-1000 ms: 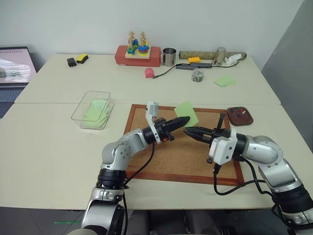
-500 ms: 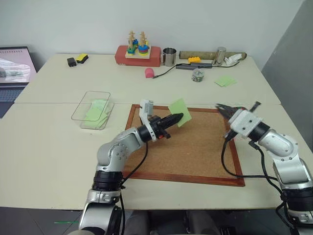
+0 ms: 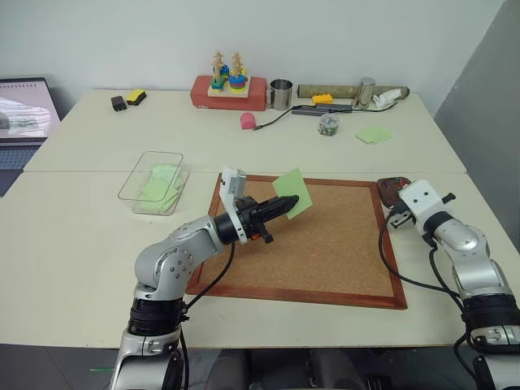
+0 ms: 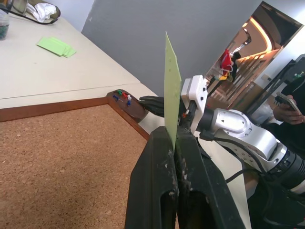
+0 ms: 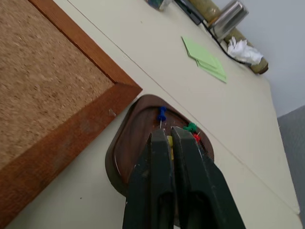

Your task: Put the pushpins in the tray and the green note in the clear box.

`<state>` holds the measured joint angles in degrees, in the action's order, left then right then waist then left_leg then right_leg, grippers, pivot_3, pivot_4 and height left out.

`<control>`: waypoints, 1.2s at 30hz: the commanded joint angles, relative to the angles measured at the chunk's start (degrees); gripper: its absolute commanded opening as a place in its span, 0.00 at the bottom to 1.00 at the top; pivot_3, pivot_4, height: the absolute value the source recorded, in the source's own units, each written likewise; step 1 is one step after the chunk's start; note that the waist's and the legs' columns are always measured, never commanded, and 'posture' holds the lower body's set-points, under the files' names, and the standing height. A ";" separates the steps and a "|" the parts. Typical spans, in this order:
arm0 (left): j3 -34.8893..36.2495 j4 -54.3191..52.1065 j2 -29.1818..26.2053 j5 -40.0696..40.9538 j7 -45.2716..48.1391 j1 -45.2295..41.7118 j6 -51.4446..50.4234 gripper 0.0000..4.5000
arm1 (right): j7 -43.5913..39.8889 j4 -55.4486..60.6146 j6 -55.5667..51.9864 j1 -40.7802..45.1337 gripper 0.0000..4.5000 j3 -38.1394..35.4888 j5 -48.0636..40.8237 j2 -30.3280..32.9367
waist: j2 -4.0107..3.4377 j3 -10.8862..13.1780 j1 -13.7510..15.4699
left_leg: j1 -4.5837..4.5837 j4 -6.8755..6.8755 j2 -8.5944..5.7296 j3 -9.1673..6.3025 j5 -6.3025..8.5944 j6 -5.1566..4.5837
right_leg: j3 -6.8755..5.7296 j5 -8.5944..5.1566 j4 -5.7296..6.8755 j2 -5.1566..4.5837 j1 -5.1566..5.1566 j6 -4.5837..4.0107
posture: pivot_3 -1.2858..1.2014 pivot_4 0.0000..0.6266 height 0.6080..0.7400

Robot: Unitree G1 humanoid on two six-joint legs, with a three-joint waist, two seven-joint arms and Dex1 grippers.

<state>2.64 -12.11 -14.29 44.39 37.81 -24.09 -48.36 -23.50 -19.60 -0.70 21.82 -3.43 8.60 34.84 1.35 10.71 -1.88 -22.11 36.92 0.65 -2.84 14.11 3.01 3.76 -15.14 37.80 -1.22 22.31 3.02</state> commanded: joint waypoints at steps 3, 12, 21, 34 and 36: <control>0.06 -2.71 -0.47 0.81 -0.18 0.15 0.64 0.00 | 1.41 0.23 0.78 1.32 0.37 -1.62 -1.68 0.16 | 0.00 0.00 -0.01 | 0.00 0.00 0.00 0.01 0.00 0.00 | 0.01 0.00 0.00 0.00 0.00 0.00 | 0.52 0.24 1.00; 3.05 -3.01 -2.62 1.11 -1.49 -0.35 1.29 0.00 | -1.25 10.57 -1.58 -0.86 0.53 -4.62 -4.68 3.03 | 0.00 0.00 0.01 | -0.01 0.00 0.00 0.00 0.00 0.00 | 0.00 0.00 0.00 0.00 0.00 0.01 | 0.52 0.24 1.00; 14.21 -2.89 -13.47 0.16 -4.91 -0.89 1.78 0.00 | -22.09 34.44 -14.02 0.60 0.53 -2.51 -24.45 6.85 | -0.02 0.03 -0.31 | 0.00 -0.03 0.06 -0.05 0.00 0.00 | -0.04 -0.09 0.01 0.04 0.01 0.15 | 0.52 0.24 1.00; 15.45 25.64 -28.54 -20.17 -10.11 -8.09 16.42 0.00 | -23.57 42.23 -37.76 19.11 0.53 6.86 -38.32 0.62 | 0.03 0.13 0.43 | -0.20 -0.03 0.04 -0.23 0.01 -0.01 | -0.31 0.02 -0.09 -0.05 0.08 -0.04 | 0.52 0.24 1.00; 15.09 27.82 -28.52 -21.32 -9.80 -8.71 17.20 0.00 | -24.22 42.22 -38.82 19.81 0.53 7.67 -38.52 0.70 | 0.05 0.12 0.47 | -0.66 0.04 0.02 -0.25 0.00 0.00 | -0.33 0.04 -0.07 -0.09 0.50 -0.04 | 0.52 0.24 1.00</control>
<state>18.17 14.60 -42.05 24.85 28.04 -31.34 -33.31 -47.16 21.58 -38.63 39.96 4.24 -28.66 35.16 1.40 10.84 -1.41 -22.97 36.97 0.64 -3.08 14.11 3.01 3.45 -15.07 37.79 -1.35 23.06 3.01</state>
